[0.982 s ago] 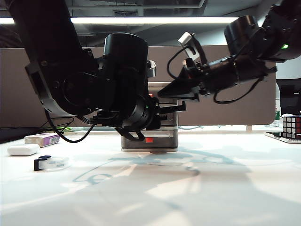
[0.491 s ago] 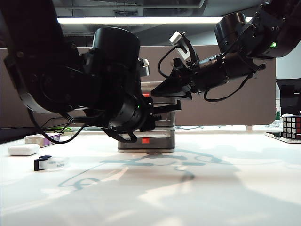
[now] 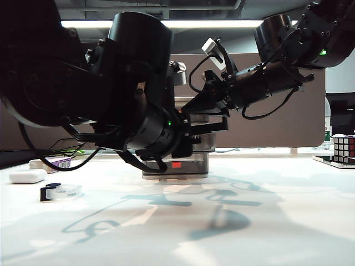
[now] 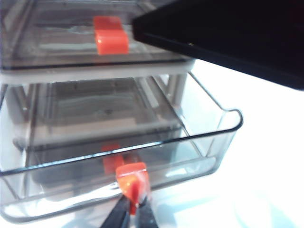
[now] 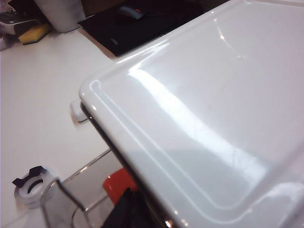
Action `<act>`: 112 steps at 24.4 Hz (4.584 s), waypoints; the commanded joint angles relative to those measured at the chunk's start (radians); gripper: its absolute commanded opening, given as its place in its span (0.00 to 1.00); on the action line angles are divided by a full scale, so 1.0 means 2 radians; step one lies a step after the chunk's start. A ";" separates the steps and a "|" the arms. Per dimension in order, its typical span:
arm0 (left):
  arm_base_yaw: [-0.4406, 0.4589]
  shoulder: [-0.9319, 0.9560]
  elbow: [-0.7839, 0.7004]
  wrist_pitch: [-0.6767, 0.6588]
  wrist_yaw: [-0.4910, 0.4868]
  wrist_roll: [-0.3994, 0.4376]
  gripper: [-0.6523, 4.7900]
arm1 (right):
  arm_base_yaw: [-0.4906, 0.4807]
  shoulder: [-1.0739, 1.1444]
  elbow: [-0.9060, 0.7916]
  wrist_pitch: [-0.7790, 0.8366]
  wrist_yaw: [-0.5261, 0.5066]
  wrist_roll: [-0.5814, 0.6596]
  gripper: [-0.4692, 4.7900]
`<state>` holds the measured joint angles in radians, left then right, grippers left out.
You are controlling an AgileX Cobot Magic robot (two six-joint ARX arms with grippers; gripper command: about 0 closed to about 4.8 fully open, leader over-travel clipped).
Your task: Open the second layer of the drawer on the table, pick up the transparent tape on the table and put it in, and finally close the drawer.
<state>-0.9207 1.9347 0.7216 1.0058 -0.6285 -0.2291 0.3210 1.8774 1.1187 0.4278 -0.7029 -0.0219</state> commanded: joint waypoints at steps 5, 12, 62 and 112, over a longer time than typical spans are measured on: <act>-0.020 -0.002 -0.027 -0.011 -0.001 -0.039 0.11 | 0.000 -0.001 0.004 0.009 0.006 0.002 0.08; -0.022 -0.022 -0.051 -0.010 -0.001 -0.038 0.13 | 0.000 -0.001 0.004 0.008 0.004 0.003 0.08; 0.404 -0.257 -0.200 -0.259 0.551 0.236 1.00 | 0.000 -0.001 0.003 -0.044 -0.054 0.016 0.08; 0.359 -0.198 -0.156 -0.296 0.530 0.255 0.34 | 0.000 -0.001 0.003 -0.068 -0.054 0.012 0.08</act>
<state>-0.2001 1.5524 0.4202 0.4709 0.4271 0.2764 0.3206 1.8774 1.1194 0.2863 -0.8047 0.0067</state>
